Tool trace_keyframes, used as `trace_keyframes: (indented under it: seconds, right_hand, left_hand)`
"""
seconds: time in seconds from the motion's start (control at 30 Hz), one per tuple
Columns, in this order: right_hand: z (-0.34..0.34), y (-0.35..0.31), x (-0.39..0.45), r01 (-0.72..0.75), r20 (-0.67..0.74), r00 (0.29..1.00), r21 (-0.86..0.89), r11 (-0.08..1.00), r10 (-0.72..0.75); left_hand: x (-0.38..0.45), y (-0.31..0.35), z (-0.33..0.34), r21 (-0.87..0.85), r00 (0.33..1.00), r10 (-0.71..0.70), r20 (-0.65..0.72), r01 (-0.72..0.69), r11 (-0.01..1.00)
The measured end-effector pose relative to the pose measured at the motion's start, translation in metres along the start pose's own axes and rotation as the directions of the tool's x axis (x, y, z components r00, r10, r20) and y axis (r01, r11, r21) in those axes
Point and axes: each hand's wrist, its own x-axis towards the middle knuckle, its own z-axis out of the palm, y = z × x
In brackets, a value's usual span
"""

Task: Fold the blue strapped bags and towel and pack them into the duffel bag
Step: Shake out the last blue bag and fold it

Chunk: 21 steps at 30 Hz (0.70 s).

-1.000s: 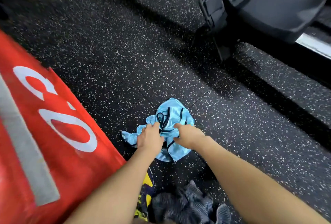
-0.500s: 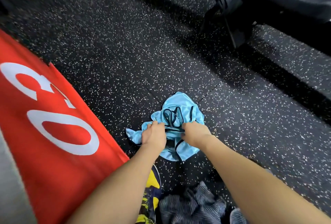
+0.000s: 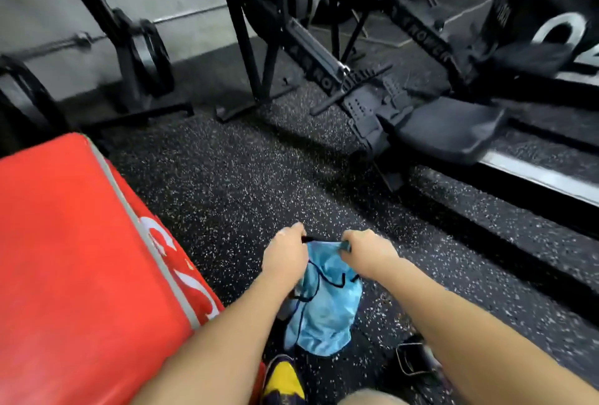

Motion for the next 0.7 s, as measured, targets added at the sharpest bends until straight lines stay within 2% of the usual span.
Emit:
trace_keyframes:
  seconds: [0.17, 0.33, 0.5, 0.6, 0.7]
  right_hand:
    - [-0.099, -0.049, -0.037, 0.074, -0.197, 0.978, 0.022, 0.997, -0.069]
    - [-0.207, -0.126, -0.079, 0.215, -0.359, 0.906, -0.060, 0.975, -0.222]
    - [-0.309, -0.214, -0.138, 0.355, -0.547, 0.758, -0.112, 0.928, -0.356]
    - [-0.367, -0.274, -0.180, 0.455, -0.652, 0.618, -0.158, 0.876, -0.439]
    - [-0.414, -0.330, -0.221, 0.525, -0.696, 0.500, -0.230, 0.819, -0.516]
  left_hand:
    - [-0.017, 0.032, -0.115, -0.029, 0.983, 0.088, -0.162, -0.093, 0.995]
    - [-0.046, 0.042, -0.247, 0.009, 0.919, 0.164, -0.358, -0.172, 0.985]
    - [-0.094, 0.051, -0.394, 0.069, 0.833, 0.186, -0.521, -0.176, 0.982]
    - [-0.135, 0.050, -0.490, 0.200, 0.753, 0.251, -0.608, -0.161, 0.967]
    - [-0.184, 0.050, -0.574, 0.324, 0.655, 0.315, -0.687, -0.111, 0.939]
